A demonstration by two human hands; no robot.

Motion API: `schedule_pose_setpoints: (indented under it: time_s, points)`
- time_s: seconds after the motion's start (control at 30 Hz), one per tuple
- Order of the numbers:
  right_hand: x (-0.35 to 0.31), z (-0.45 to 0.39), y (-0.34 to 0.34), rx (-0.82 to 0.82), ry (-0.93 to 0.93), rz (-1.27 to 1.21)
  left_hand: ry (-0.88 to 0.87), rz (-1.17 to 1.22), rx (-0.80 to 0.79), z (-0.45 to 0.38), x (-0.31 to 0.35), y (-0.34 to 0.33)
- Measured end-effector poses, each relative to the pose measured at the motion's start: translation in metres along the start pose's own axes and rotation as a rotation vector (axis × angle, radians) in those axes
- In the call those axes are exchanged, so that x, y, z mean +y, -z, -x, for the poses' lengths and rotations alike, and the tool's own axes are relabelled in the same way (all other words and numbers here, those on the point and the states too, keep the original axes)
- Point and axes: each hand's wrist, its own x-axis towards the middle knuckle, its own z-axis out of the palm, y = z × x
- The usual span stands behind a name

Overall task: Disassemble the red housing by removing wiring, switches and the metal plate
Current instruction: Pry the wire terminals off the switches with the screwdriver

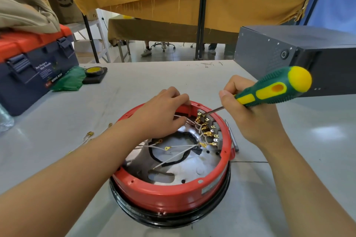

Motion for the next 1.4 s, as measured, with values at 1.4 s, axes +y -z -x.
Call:
schedule_pose_setpoints:
  time_s: [1.4]
  points:
    - [0.018,-0.003,0.002,0.156,-0.259,-0.276,0.148,0.211,-0.090,-0.003,0.010,-0.002]
